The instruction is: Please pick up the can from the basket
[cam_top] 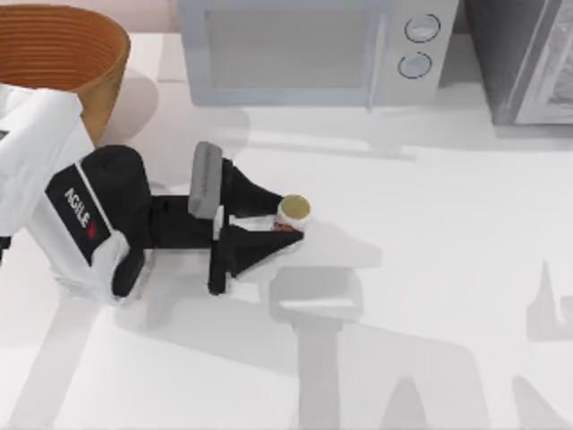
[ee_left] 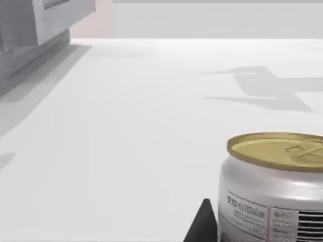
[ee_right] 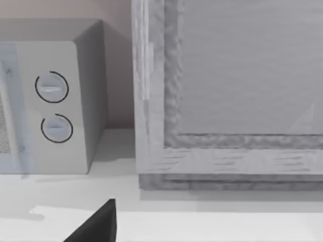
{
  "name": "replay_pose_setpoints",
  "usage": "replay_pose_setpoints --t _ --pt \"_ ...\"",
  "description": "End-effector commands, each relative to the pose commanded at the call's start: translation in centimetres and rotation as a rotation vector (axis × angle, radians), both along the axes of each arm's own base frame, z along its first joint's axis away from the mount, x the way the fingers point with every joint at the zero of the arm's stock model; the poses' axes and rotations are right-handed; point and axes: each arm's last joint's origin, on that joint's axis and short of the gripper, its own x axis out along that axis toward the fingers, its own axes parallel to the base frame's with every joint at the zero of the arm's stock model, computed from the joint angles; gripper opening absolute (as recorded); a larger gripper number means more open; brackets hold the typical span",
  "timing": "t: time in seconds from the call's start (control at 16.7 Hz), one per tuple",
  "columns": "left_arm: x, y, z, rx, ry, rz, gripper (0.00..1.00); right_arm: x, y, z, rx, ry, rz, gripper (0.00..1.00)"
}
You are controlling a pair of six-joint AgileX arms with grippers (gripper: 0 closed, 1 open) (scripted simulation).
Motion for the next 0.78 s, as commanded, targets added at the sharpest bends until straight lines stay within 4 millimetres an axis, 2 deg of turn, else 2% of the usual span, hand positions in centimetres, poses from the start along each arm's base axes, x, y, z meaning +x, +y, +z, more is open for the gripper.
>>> replay_pose_setpoints --t 0.42,0.78 --pt "0.00 0.00 0.00 0.000 0.000 0.000 0.98 0.00 0.00 0.00 0.000 0.000 0.000 1.00" --pt "0.00 0.00 0.00 0.000 0.000 0.000 1.00 0.00 0.00 0.00 0.000 0.000 0.000 1.00"
